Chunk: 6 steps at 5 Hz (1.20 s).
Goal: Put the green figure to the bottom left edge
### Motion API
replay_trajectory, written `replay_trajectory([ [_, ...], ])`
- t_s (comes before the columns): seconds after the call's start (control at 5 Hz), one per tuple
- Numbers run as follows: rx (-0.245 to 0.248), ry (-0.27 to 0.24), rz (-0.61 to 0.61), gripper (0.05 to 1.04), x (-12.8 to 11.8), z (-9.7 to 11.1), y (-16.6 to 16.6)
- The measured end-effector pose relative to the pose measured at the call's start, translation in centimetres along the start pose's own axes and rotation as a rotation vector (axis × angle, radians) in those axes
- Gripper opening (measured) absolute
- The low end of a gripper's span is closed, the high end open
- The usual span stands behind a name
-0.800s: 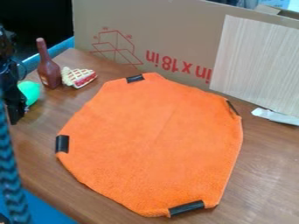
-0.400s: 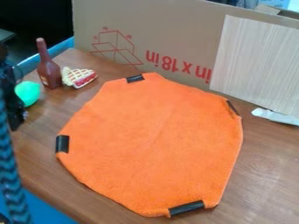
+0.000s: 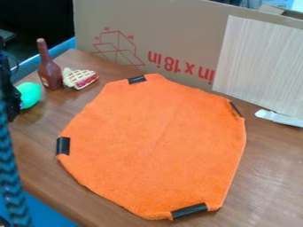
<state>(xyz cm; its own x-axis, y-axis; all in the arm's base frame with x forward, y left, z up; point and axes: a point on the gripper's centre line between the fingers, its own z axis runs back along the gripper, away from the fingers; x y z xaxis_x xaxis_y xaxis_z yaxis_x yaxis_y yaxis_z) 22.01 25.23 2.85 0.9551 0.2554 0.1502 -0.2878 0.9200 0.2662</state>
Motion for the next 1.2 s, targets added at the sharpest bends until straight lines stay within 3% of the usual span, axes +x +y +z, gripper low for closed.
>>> replay_trajectory([
  [0.4, -0.034, 0.076, 0.03, 1.001, 3.1, -1.4, -0.4],
  [0.6, -0.069, 0.086, 0.038, 1.001, 4.2, -1.1, -0.4],
  [1.0, -0.061, 0.128, 0.059, 1.001, 6.2, -1.8, -0.2],
  [1.2, -0.035, 0.171, 0.057, 0.952, 6.3, -3.4, 0.2],
])
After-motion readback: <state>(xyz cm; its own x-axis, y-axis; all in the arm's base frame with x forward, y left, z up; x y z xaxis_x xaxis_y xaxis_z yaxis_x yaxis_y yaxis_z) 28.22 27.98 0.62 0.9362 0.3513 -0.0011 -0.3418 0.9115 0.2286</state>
